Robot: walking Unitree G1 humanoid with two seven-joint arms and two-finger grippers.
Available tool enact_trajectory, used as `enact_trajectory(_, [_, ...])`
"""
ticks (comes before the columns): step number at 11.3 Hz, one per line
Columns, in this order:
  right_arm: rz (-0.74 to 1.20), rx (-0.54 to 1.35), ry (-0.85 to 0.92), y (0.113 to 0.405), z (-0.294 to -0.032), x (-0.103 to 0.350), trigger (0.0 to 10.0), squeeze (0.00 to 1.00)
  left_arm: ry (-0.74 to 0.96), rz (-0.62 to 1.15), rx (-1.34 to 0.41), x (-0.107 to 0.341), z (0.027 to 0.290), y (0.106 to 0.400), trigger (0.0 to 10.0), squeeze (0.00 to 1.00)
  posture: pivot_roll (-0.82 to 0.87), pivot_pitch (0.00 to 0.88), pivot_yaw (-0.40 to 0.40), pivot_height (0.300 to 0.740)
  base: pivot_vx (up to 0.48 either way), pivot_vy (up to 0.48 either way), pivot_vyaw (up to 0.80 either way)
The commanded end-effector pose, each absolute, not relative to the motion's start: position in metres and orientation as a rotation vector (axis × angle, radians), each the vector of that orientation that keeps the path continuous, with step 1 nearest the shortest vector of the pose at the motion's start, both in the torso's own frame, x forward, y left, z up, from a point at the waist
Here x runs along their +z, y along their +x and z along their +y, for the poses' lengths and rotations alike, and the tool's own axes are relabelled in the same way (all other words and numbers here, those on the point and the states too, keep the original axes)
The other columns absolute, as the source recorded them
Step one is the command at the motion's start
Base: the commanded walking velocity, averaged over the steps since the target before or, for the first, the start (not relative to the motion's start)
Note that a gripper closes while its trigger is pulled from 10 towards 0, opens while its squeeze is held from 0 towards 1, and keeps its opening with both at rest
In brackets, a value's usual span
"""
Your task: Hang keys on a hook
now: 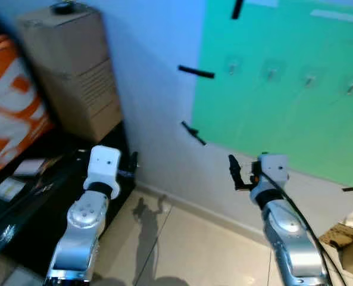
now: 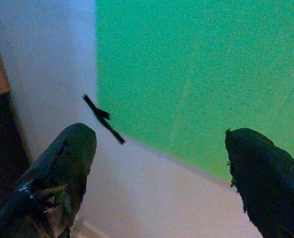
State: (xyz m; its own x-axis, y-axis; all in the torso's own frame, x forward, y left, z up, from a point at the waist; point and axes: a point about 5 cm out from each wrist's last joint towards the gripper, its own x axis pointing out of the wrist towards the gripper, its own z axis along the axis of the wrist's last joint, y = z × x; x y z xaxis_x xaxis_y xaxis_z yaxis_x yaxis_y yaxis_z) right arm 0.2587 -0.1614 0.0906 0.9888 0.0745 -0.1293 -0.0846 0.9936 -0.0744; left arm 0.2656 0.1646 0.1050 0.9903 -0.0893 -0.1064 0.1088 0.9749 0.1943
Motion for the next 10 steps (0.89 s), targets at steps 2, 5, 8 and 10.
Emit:
enact_trajectory(2, [0.119,0.134,-0.043,0.2566,-0.1585,0.0929,10.0,0.00,0.195,0.094,-0.126,0.1051,0.1572,0.2657,10.0,0.00,-0.11,0.000,0.012,0.740,0.349,0.000,0.80])
enact_trajectory(5, [0.115,0.145,-0.053,0.2596,-0.1574,0.0938,10.0,0.00,0.195,0.089,-0.125,0.1057,0.1566,0.2654,10.0,0.00,-0.11,0.000,0.004,0.740,0.341,0.000,0.80])
enact_trajectory(8, [0.118,0.124,-0.068,0.2606,-0.1625,0.0942,10.0,0.00,0.191,0.089,-0.128,0.1054,0.1554,0.2672,10.0,0.00,-0.12,0.000,0.006,0.740,0.335,0.000,0.80])
enact_trajectory(10, [0.120,0.090,-0.079,0.2616,-0.1669,0.0939,10.0,0.00,0.191,0.088,-0.129,0.1050,0.1546,0.2679,10.0,0.00,-0.12,0.000,0.007,0.740,0.322,0.000,0.20])
